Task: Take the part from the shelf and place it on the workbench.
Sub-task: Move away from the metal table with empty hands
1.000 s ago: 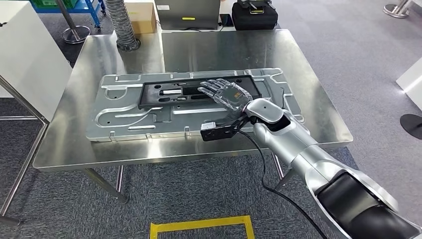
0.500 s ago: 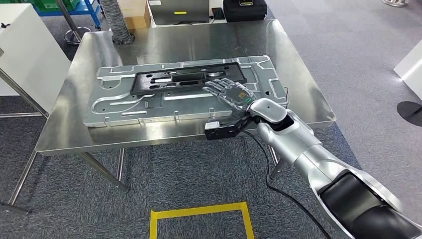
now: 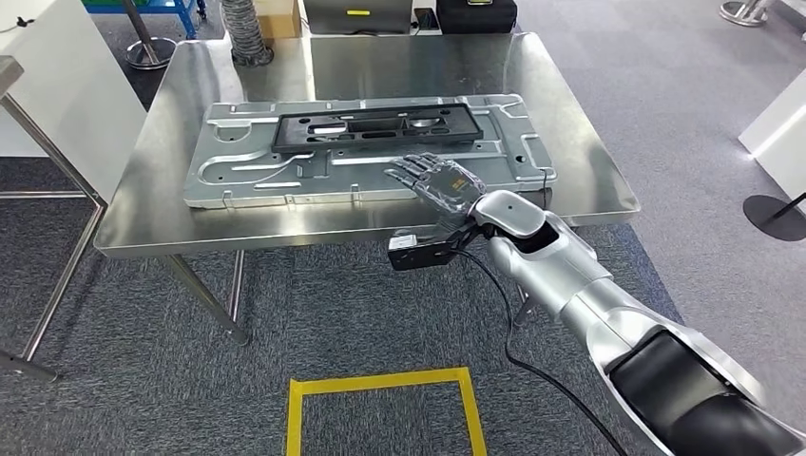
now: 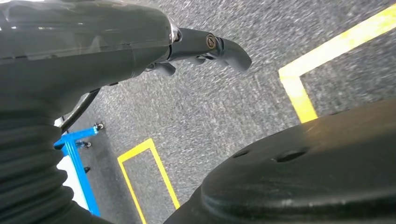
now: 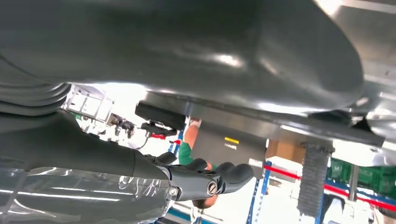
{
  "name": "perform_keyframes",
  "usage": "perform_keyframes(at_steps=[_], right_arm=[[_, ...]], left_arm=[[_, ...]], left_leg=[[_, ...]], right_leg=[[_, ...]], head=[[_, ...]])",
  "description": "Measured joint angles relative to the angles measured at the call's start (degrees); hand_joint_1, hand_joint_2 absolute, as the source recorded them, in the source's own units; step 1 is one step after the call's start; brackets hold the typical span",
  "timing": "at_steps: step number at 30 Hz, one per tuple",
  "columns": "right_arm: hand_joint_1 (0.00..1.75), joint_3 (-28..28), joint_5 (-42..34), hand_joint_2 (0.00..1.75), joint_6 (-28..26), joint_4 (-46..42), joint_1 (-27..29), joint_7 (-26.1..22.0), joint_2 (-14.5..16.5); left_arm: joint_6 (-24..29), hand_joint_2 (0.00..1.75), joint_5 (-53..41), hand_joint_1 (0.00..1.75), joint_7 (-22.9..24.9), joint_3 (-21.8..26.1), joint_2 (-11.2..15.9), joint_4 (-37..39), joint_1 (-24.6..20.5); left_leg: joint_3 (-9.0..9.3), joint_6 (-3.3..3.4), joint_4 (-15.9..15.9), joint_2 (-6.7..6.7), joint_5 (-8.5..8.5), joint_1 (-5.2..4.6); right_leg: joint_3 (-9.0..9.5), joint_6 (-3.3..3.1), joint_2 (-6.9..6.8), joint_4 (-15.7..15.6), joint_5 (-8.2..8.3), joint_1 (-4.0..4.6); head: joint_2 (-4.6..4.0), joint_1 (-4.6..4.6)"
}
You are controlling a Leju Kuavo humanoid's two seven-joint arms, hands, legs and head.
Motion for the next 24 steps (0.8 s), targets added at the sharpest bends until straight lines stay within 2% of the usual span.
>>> perform_keyframes(at_steps=[1,2,3,4,5,6,7,8,10,11,12,14,15,16,17,18,19,20,21,22,24], right_arm=[[0.0,0.0,0.0,0.0,0.0,0.0,0.1,0.0,0.0],[0.0,0.0,0.0,0.0,0.0,0.0,0.1,0.1,-0.1],[0.0,0.0,0.0,0.0,0.0,0.0,0.2,0.1,-0.1],[0.0,0.0,0.0,0.0,-0.1,0.0,0.1,0.1,-0.1],[0.0,0.0,0.0,0.0,-0.1,0.0,-0.1,0.1,-0.1],[0.0,0.0,0.0,0.0,-0.1,0.0,-0.2,0.2,-0.1],[0.0,0.0,0.0,0.0,-0.2,-0.1,-0.3,0.2,-0.2],[0.0,0.0,0.0,0.0,-0.3,-0.1,-0.4,0.2,-0.3],[0.0,0.0,0.0,0.0,-0.3,0.0,-0.5,0.2,-0.5],[0.0,0.0,0.0,0.0,-0.4,0.0,-0.5,0.2,-0.6],[0.0,0.0,0.0,0.0,-0.4,0.1,-0.5,0.2,-0.6],[0.0,0.0,-0.3,0.0,-0.6,0.2,-0.5,0.2,-0.7],[0.0,0.0,-0.5,0.0,-0.8,0.3,-0.3,0.2,-0.8],[0.0,0.0,-0.7,0.0,-1.1,0.4,-0.2,0.1,-0.9],[0.0,-0.1,-0.9,0.0,-1.3,0.5,0.0,0.1,-1.0],[0.0,-0.1,-1.1,0.0,-1.5,0.6,0.2,0.1,-1.2],[0.0,-0.2,-1.3,0.0,-1.8,0.6,0.3,0.1,-1.4],[0.0,-0.3,-1.4,0.0,-2.1,0.7,0.4,0.1,-1.6],[0.0,-0.5,-1.6,0.0,-2.4,0.8,0.4,0.1,-1.9],[0.0,-0.7,-1.7,0.0,-2.8,0.8,0.5,0.1,-2.2],[0.0,-1.1,-2.0,0.0,-3.4,1.0,0.9,0.2,-2.8]], left_arm=[[0.0,0.0,0.0,0.0,0.0,0.0,0.0,0.0,0.0],[0.0,0.0,0.0,0.0,-0.1,0.0,0.0,0.0,-0.1],[-0.1,0.0,0.0,0.0,-0.1,0.0,0.0,0.0,-0.1],[-0.1,0.0,0.0,0.0,-0.1,0.0,0.0,0.0,-0.2],[-0.1,0.0,0.0,0.0,-0.1,0.0,0.0,0.0,-0.2],[-0.2,0.0,0.0,0.0,-0.1,0.0,-0.1,0.0,-0.2],[-0.2,0.0,0.0,0.0,-0.2,0.0,-0.1,0.0,-0.3],[-0.2,0.0,0.0,0.0,-0.2,0.0,-0.1,0.0,-0.3],[-0.3,0.0,0.0,0.0,-0.3,0.0,0.0,0.0,-0.2],[-0.3,0.0,0.0,0.0,-0.3,0.0,0.1,0.0,-0.2],[-0.4,0.0,0.0,0.0,-0.3,0.0,0.1,0.0,-0.3],[-0.4,0.0,0.0,0.0,-0.4,0.0,0.2,0.0,-0.4],[-0.4,0.0,0.0,0.0,-0.4,0.0,0.2,0.0,-0.4],[-0.4,0.0,0.0,0.0,-0.5,0.0,0.2,0.0,-0.5],[-0.4,0.0,0.0,0.0,-0.5,0.0,0.2,0.0,-0.5],[-0.5,0.0,0.0,0.0,-0.4,0.0,0.2,0.0,-0.4],[-0.5,0.0,0.0,0.0,-0.4,0.0,0.3,0.0,-0.3],[-0.5,0.0,0.0,0.0,-0.3,0.0,0.3,0.0,-0.2],[-0.6,0.0,0.0,0.0,-0.3,0.0,0.3,0.0,-0.1],[-0.6,0.0,0.0,0.0,-0.3,0.0,0.3,0.0,0.0],[-0.6,0.0,0.1,0.0,-0.3,0.0,0.3,0.0,0.1]], left_leg=[[-0.82,-0.05,0.0,-0.01,0.61,-0.01],[-1.59,-0.15,0.1,-0.01,1.2,-0.03],[-2.28,-0.28,0.1,-0.02,1.77,-0.05],[-2.8,-0.44,0.1,-0.02,2.3,-0.06],[-3.2,-0.66,0.1,-0.05,2.78,-0.15],[-3.37,-0.94,0.0,-0.06,3.27,-0.17],[-3.43,-1.26,-0.1,-0.07,3.74,-0.14],[-3.43,-1.62,-0.3,-0.1,4.25,-0.12],[-3.61,-2.3,-0.7,-0.19,4.7,-0.11],[-4.1,-2.52,0.1,-0.24,3.57,-0.15],[-4.93,-2.69,2.2,-0.27,1.39,-0.18],[-7.09,-2.91,9.5,-0.26,-4.42,-0.1],[-7.87,-3.07,13.3,-0.26,-6.17,-0.08],[-7.99,-3.22,15.7,-0.26,-6.61,-0.07],[-7.19,-3.33,16.2,-0.26,-5.85,-0.04],[-5.3,-3.4,14.5,-0.26,-4.43,0.0],[-2.59,-3.43,11.0,-0.25,-3.26,0.08],[0.4,-3.38,6.9,-0.28,-2.99,0.11],[2.58,-3.11,3.5,-0.4,-3.22,0.06],[3.81,-2.78,1.5,-0.53,-3.81,-0.01],[3.77,-1.73,0.5,-0.77,-3.94,-0.23]], right_leg=[[0.15,0.08,0.0,1.7,-0.14,-0.04],[1.35,0.04,0.0,1.3,0.8,-0.06],[3.64,-0.13,0.01,-1.2,2.25,-0.06],[6.81,-0.47,0.06,-5.2,3.29,0.02],[10.01,-0.89,0.1,-9.7,3.46,0.18],[12.36,-1.28,0.15,-13.2,3.34,0.37],[13.76,-1.66,0.2,-15.5,2.96,0.57],[14.05,-1.99,0.2,-16.5,2.89,0.73],[13.58,-2.75,0.04,-17.0,4.06,0.56],[13.17,-3.18,-0.08,-17.3,4.85,0.4],[12.61,-3.49,-0.19,-17.7,5.67,0.24],[11.07,-3.79,-0.22,-17.7,7.06,0.26],[10.27,-3.76,-0.21,-17.7,7.66,0.29],[9.48,-3.69,-0.21,-17.6,8.21,0.31],[8.68,-3.56,-0.2,-17.4,8.7,0.29],[7.87,-3.36,-0.19,-17.1,9.12,0.25],[7.09,-3.13,-0.18,-16.6,9.45,0.2],[6.31,-2.88,-0.13,-16.1,9.69,0.23],[5.71,-2.6,-0.12,-15.6,9.9,0.29],[5.29,-2.27,-0.1,-15.2,10.12,0.4],[4.91,-1.49,-0.1,-15.1,10.82,0.47]], head=[[0.0,0.0],[0.0,-0.01],[0.0,-0.01],[0.0,-0.01],[0.0,0.0],[0.0,0.0],[0.0,0.0],[0.0,0.0],[0.0,-0.01],[0.0,-0.01],[0.0,-0.01],[0.0,-0.01],[0.0,-0.01],[0.0,-0.01],[0.0,-0.01],[0.0,-0.01],[0.0,-0.01],[0.0,-0.01],[0.0,-0.02],[0.0,-0.01],[0.0,-0.01]])
